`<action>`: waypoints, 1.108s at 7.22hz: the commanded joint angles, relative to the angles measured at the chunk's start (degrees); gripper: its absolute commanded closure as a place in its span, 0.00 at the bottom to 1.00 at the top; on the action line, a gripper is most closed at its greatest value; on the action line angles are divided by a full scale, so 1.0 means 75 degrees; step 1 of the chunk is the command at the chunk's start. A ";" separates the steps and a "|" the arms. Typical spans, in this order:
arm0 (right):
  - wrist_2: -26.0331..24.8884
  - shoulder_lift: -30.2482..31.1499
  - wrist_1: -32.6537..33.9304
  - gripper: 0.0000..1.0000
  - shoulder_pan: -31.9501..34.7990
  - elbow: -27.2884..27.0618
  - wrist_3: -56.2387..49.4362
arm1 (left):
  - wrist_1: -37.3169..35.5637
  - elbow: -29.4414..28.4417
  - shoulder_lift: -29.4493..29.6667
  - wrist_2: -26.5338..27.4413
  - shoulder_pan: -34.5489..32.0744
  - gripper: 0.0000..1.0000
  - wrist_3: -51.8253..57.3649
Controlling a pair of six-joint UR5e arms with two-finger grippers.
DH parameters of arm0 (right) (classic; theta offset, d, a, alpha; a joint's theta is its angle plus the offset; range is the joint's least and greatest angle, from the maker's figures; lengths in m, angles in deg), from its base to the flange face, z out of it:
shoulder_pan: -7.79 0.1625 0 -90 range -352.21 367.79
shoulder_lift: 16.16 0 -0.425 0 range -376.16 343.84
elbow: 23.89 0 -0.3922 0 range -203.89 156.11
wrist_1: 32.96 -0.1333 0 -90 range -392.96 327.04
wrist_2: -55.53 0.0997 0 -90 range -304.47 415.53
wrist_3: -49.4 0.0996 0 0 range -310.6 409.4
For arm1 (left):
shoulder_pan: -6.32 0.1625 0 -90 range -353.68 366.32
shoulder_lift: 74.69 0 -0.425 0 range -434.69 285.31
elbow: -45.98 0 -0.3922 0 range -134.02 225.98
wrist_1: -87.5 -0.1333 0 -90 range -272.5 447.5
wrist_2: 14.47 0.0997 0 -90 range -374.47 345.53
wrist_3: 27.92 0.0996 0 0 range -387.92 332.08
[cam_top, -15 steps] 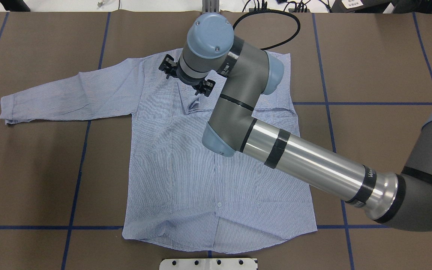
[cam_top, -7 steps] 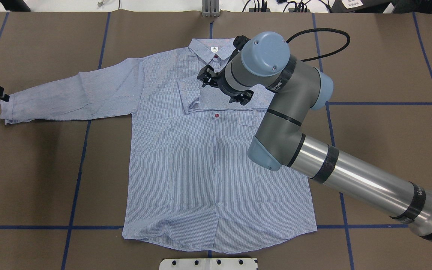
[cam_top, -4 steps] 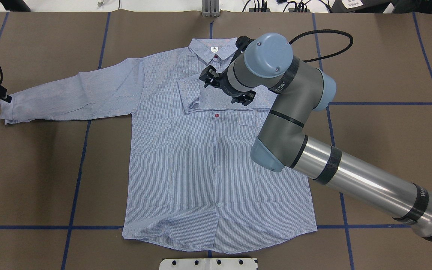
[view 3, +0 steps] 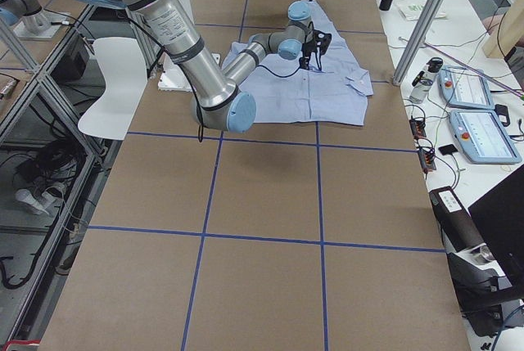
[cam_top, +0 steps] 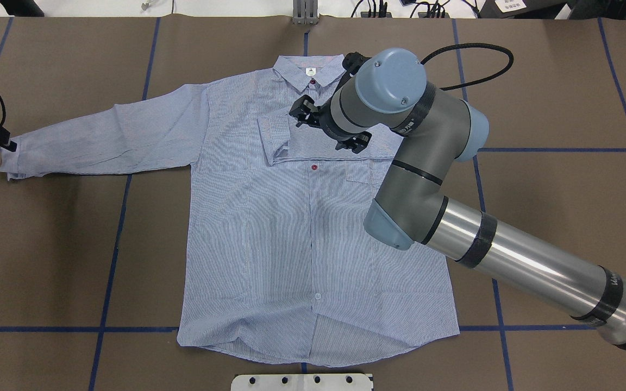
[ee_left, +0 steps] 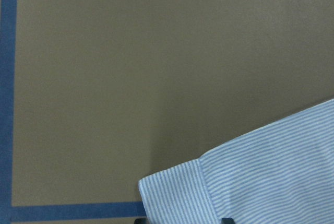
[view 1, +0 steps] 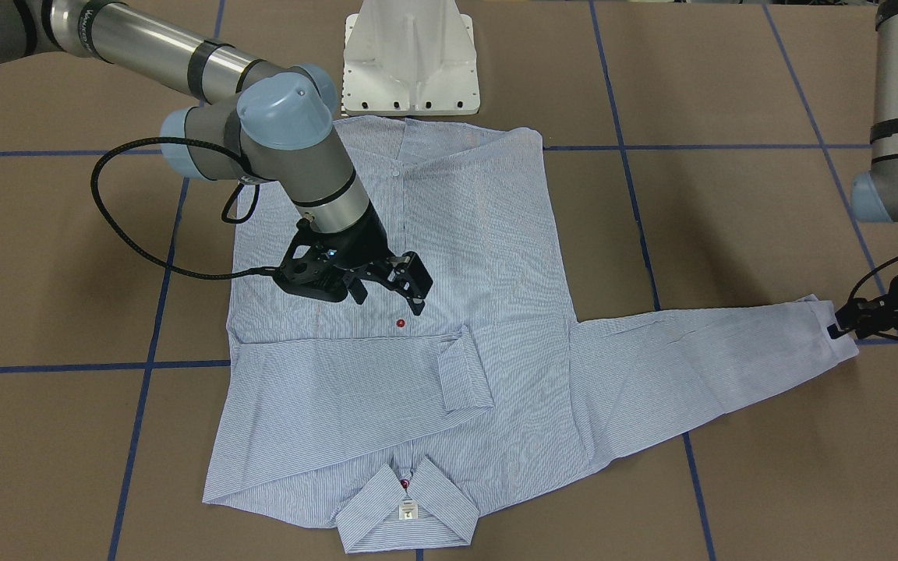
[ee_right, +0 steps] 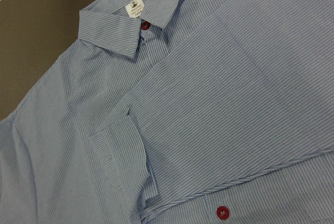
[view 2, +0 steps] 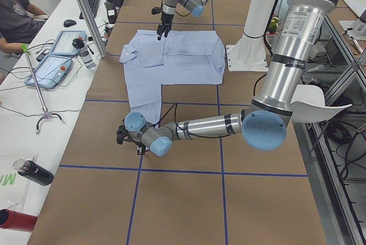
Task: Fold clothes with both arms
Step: 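Hold the right gripper near the collar while the left gripper grasps the other cuff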
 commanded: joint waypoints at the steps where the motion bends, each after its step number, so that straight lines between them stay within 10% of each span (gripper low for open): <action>1: 0.0007 0.0078 0.0002 0.00 0.0000 -0.0124 0.0000 | 0.0000 -0.0005 -0.0021 0.0000 0.0057 0.46 0.0000; 4: 0.0088 0.0253 -0.0009 0.00 0.0035 -0.0300 -0.0012 | 0.0000 0.0007 -0.0057 -0.0012 0.0128 0.47 0.0000; 6: 0.0148 0.0476 -0.0009 0.00 0.0117 -0.0581 -0.0024 | 0.0000 0.0007 -0.0068 -0.0023 0.0140 0.90 0.0000; 8: 0.0159 0.0488 -0.0009 0.00 0.0187 -0.0582 -0.0024 | 0.0000 0.0076 -0.0080 -0.0035 0.0140 1.00 -0.0035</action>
